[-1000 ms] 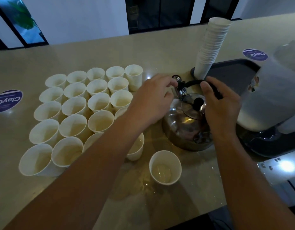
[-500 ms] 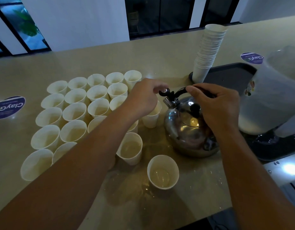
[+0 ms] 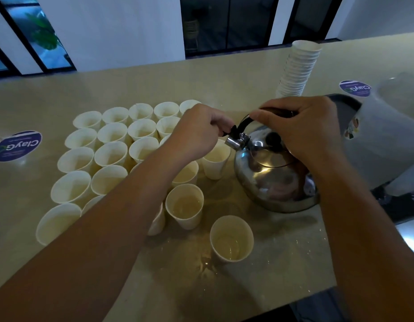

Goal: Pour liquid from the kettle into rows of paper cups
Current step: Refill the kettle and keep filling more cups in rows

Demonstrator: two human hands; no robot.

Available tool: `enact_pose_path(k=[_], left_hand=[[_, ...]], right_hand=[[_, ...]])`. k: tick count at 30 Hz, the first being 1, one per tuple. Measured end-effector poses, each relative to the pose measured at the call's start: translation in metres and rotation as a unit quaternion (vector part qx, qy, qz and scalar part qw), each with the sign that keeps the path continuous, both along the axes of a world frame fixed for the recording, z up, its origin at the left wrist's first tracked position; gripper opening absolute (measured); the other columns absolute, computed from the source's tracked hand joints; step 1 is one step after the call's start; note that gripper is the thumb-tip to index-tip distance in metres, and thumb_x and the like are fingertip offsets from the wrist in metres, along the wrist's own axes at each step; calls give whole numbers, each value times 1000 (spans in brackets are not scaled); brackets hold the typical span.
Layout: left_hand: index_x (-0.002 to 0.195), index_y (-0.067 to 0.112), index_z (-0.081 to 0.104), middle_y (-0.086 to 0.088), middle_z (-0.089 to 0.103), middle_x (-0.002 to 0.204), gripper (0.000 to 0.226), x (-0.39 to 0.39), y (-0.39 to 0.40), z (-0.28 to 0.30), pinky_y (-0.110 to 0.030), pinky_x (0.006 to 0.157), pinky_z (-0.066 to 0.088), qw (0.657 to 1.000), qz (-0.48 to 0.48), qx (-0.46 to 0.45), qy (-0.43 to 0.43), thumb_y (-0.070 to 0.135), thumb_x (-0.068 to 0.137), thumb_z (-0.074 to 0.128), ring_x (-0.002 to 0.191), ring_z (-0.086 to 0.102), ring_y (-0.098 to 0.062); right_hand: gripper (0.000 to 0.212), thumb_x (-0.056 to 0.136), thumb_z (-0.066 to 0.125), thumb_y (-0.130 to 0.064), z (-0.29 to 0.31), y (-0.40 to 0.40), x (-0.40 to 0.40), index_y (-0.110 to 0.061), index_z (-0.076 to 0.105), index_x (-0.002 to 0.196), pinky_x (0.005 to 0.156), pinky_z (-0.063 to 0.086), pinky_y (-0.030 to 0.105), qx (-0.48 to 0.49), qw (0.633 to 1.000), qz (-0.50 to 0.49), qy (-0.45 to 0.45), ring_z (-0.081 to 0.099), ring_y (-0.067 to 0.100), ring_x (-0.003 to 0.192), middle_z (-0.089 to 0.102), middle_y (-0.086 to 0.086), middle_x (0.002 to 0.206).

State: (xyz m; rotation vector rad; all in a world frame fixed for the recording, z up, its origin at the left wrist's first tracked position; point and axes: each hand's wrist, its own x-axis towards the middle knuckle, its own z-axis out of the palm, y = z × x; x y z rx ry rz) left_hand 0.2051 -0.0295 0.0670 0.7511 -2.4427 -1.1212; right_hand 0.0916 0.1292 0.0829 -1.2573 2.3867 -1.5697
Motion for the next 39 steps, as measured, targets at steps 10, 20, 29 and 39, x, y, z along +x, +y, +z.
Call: enact_pose_path(k=[10,20,29,39], left_hand=[[83,28,74,13,68,75,43,7,-6,2,-6,65,45,999,24,-7,22,-6,93,50,69,63,0],[81,26,73,11,68,74,45,9,-6,0,-5,66,48,999,7,-3,31,-10,93,49,69,63,-3],[79,28,72,11,69,76,45,8,-7,3,-6,69,49,1000,11,-2,20,-7,95,49,73,65,-4],[86,21,76,11,69,74,39,6,-7,-1,-4,69,48,1000,19,-2,22,-7,94,50,69,64,-2]], right_hand=[[21,81,77,-47,18,-17,-1,-32,79,95,77,56,19,63,992,29,101,66,-4,82,70,-24,82],[25,83,75,-48,26,-23,-3,-28,80,98,83,59,31,90,985,43,138,67,1,82,74,-16,90],[30,83,75,-50,29,-24,-6,-27,80,101,84,59,35,100,983,46,145,68,5,84,75,-12,93],[29,82,76,-50,29,-25,-7,-26,81,98,80,59,35,102,981,54,156,68,4,79,75,-12,89]])
